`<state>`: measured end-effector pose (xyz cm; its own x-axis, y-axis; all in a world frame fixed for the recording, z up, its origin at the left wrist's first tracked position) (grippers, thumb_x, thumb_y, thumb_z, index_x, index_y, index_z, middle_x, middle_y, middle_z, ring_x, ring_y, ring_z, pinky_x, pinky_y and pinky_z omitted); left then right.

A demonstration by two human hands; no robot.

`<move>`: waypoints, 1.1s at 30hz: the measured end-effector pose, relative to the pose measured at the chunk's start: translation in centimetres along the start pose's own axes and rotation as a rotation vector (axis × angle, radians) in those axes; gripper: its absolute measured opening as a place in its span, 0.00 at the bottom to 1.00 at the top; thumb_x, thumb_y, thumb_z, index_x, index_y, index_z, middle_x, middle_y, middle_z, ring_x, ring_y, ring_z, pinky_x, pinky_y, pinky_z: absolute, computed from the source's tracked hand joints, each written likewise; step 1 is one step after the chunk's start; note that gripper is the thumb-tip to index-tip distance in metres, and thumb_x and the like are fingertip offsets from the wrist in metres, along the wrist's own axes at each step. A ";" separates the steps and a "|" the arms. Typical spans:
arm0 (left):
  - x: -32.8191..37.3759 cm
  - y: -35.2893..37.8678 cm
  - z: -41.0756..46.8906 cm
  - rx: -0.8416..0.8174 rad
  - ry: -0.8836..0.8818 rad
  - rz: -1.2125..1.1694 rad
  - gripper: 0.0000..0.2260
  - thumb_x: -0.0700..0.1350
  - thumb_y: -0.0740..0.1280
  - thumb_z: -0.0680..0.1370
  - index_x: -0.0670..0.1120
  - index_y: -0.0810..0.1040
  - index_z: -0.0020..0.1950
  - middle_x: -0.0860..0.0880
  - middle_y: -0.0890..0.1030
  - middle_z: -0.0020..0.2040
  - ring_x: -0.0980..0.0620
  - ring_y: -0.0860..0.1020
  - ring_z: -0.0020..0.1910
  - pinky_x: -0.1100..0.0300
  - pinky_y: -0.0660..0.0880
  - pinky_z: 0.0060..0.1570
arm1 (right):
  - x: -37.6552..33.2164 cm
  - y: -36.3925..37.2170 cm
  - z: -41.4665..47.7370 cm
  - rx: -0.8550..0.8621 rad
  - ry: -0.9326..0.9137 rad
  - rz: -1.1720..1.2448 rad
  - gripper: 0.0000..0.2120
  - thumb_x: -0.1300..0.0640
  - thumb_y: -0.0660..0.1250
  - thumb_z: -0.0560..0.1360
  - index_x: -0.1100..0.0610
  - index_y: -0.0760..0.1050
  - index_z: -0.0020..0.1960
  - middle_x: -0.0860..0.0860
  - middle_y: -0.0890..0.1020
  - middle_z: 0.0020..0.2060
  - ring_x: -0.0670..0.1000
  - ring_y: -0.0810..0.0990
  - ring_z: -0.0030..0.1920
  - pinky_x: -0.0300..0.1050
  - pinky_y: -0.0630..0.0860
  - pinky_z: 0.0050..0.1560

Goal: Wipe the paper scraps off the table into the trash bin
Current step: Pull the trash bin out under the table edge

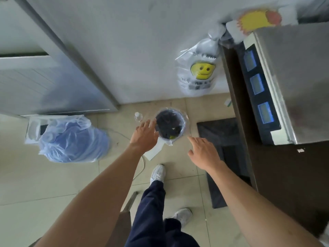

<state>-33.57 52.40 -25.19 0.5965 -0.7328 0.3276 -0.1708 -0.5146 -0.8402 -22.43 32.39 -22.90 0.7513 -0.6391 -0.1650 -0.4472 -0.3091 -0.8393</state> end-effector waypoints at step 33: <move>-13.1 32.3 21.3 -0.119 -0.871 -1.088 0.23 0.45 0.66 0.81 0.48 0.68 0.75 0.47 0.80 0.57 0.47 0.81 0.48 0.47 0.80 0.59 | 8.8 31.4 26.9 -0.203 0.936 1.262 0.23 0.55 0.64 0.78 0.61 0.67 0.71 0.56 0.78 0.56 0.55 0.80 0.55 0.56 0.76 0.62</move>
<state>-30.18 54.91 -65.84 0.7533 0.5395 0.3762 0.6483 -0.7055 -0.2862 -16.85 36.01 -64.61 -0.6567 -0.7134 -0.2446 -0.6389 0.6986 -0.3222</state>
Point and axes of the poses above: each hand's wrist, its own z-axis towards the middle knuckle, its own y-axis out of the palm, x = y × z, the point moved 5 cm from there along z, towards the middle knuckle
